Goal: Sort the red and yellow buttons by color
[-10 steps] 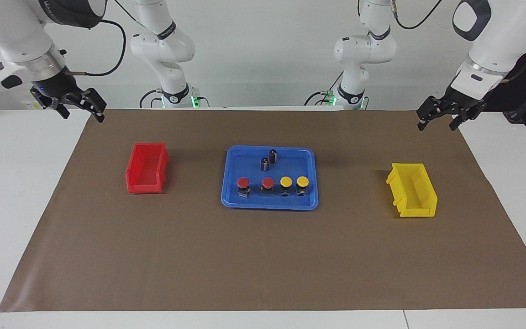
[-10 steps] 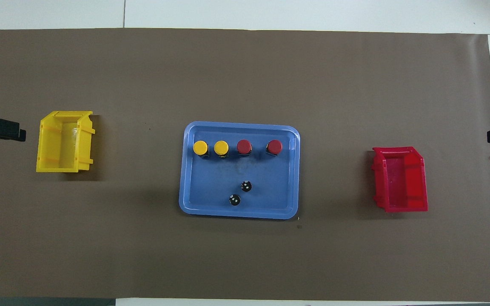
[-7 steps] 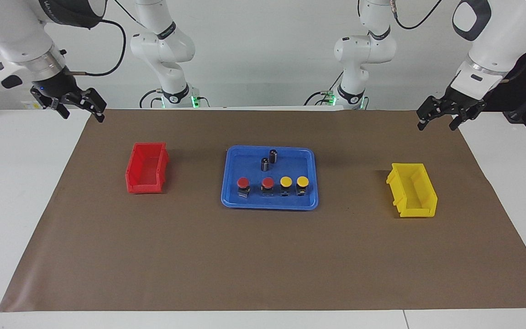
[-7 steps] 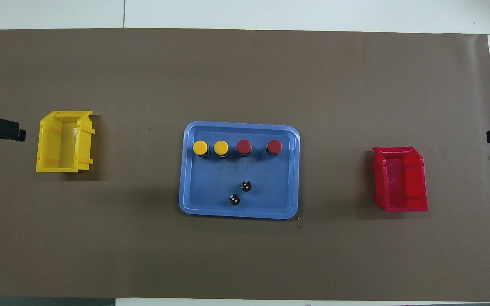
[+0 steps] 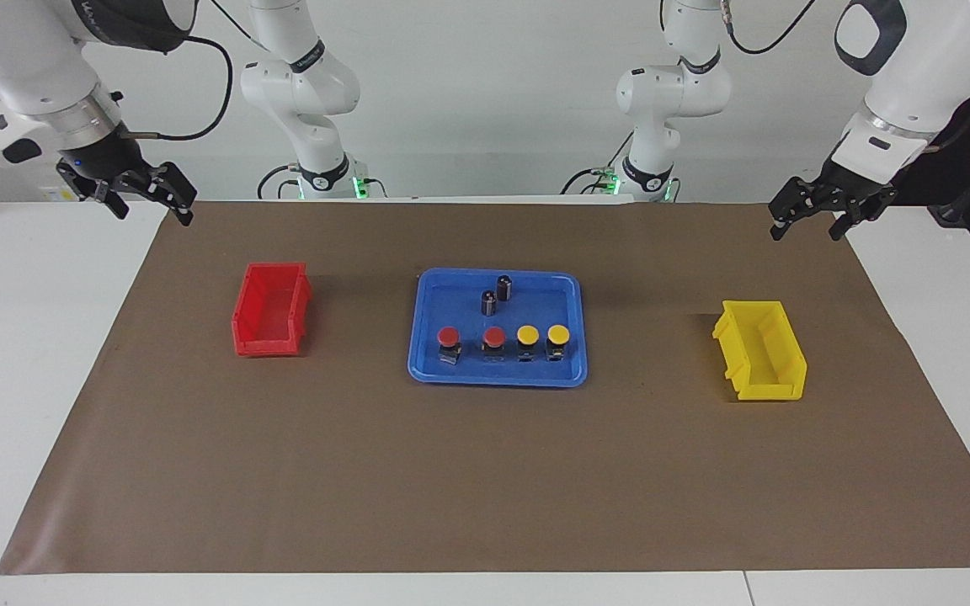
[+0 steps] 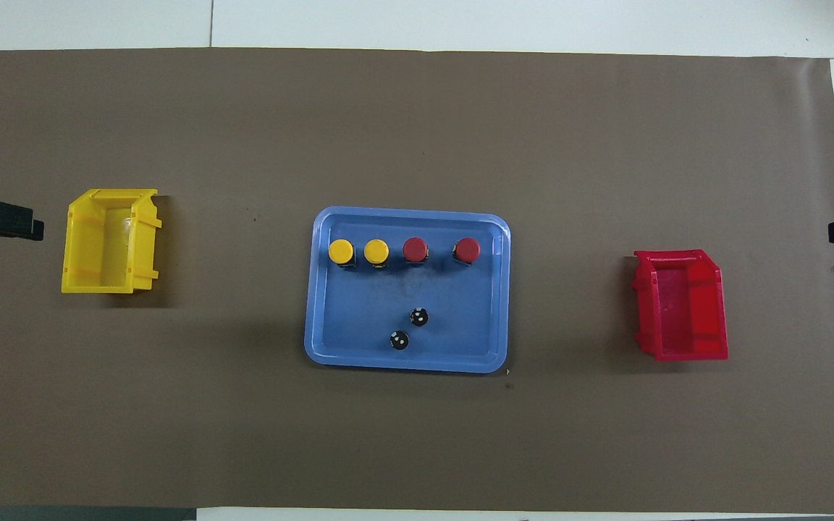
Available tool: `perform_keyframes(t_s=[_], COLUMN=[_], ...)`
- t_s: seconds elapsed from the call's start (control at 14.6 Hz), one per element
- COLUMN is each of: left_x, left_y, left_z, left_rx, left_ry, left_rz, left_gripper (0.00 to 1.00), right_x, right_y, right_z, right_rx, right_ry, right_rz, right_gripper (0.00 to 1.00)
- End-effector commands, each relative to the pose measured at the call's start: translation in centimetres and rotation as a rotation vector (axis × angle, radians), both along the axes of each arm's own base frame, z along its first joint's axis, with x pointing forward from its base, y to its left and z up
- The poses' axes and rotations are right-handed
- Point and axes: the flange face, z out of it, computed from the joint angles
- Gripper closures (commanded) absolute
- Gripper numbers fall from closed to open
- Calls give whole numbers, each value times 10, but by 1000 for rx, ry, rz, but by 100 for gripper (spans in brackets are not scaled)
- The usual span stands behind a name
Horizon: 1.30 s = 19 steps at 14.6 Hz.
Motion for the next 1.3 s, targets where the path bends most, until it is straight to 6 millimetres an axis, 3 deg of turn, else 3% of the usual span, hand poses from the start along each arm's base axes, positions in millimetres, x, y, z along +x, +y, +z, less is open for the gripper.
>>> perform_keyframes(t_s=[0.0,0.27,0.48,0.75,0.82,0.96,1.23], left_x=[1,1,1,1,1,1,1], left_y=[1,1,1,1,1,1,1], left_z=[3,3,3,3,3,3,3], left_rx=[-2,-2,-2,-2,-2,-2,-2], left_ry=[9,9,11,11,9,9,11], left_rz=[-8,-8,-8,-8,-8,-8,-8], left_gripper=[0,0,0,0,0,0,0], right_x=[-3,-1,6,44,52,59,83], right_y=[4,11,31,89,107,176,298], right_z=[2,4,13,17,13,-1,-61], right_rx=[1,0,-9,2,7,14,54], right_ry=[2,2,-16,15,15,17,-79], right_rz=[20,39,70,52,45,55,6], right_gripper=[0,0,0,0,0,0,0])
